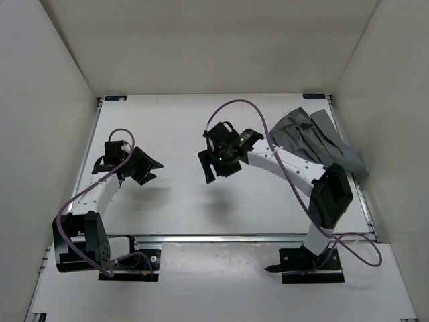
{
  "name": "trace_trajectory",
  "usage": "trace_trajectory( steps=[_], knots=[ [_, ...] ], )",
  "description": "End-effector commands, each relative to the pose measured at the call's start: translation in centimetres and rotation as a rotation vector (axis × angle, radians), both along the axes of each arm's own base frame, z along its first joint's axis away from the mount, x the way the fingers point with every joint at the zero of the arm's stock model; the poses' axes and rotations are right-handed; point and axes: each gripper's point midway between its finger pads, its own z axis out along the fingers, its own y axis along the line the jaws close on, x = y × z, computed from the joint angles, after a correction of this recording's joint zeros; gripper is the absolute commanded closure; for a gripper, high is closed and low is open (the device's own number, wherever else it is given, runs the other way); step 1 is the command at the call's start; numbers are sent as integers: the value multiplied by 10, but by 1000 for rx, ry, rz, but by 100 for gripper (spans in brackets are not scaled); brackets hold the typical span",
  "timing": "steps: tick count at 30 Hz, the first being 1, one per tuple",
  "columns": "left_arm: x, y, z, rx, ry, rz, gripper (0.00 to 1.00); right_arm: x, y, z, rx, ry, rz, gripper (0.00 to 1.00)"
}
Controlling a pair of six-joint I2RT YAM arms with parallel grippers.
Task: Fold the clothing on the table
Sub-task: Grab the skirt from the pile
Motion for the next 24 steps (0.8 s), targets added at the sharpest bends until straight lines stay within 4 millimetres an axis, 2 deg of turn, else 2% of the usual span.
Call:
trace_trajectory(
  steps=[1,2,3,5,6,8,9,12,14,15,18,19,20,21,22,23,24],
  knots=[
    [-1,-9,15,-7,-45,-49,37,67,-49,11,-70,-87,-134,31],
    [1,-9,16,-10,-50,-44,37,89,-75,17,-91,-127,-189,31],
    [1,-12,15,-17,-47,-50,37,98,-90,18,-111,-157,-192,31],
    [1,-15,16,-19,-45,-59,37,137,-155,22,-133,-203,-332,30],
    [0,-16,13,-17,-29,-59,37,149,-176,15,-150,-210,-365,29],
    [0,-19,14,-21,-36,-66,37,173,-237,5,-143,-188,-495,29],
    [0,-17,14,-26,-36,-52,36,179,-260,-11,-160,-154,-541,27],
    [-2,-19,11,-29,-27,-65,36,193,-299,-44,-206,-87,-621,26],
    [1,-17,13,-19,-35,-61,36,196,-309,-71,-249,-28,-638,25],
    [-1,-16,10,-16,-26,-60,36,199,-317,-75,-266,-23,-660,25],
    [-1,-20,11,-25,-35,-65,35,194,-317,-103,-296,66,-662,27],
    [-1,-20,8,-25,-27,-71,35,187,-311,-113,-309,111,-642,41],
    [0,-20,10,-27,-35,-71,35,187,-301,-112,-285,124,-620,68],
    [-2,-20,8,-23,-27,-76,35,185,-298,-112,-286,124,-614,87],
    [-1,-19,8,-25,-25,-66,35,183,-281,-106,-257,116,-581,100],
    [-1,-18,9,-27,-28,-62,35,179,-264,-101,-189,130,-545,100],
    [0,-16,11,-22,-38,-57,35,176,-233,-83,-99,133,-485,100]
  ],
)
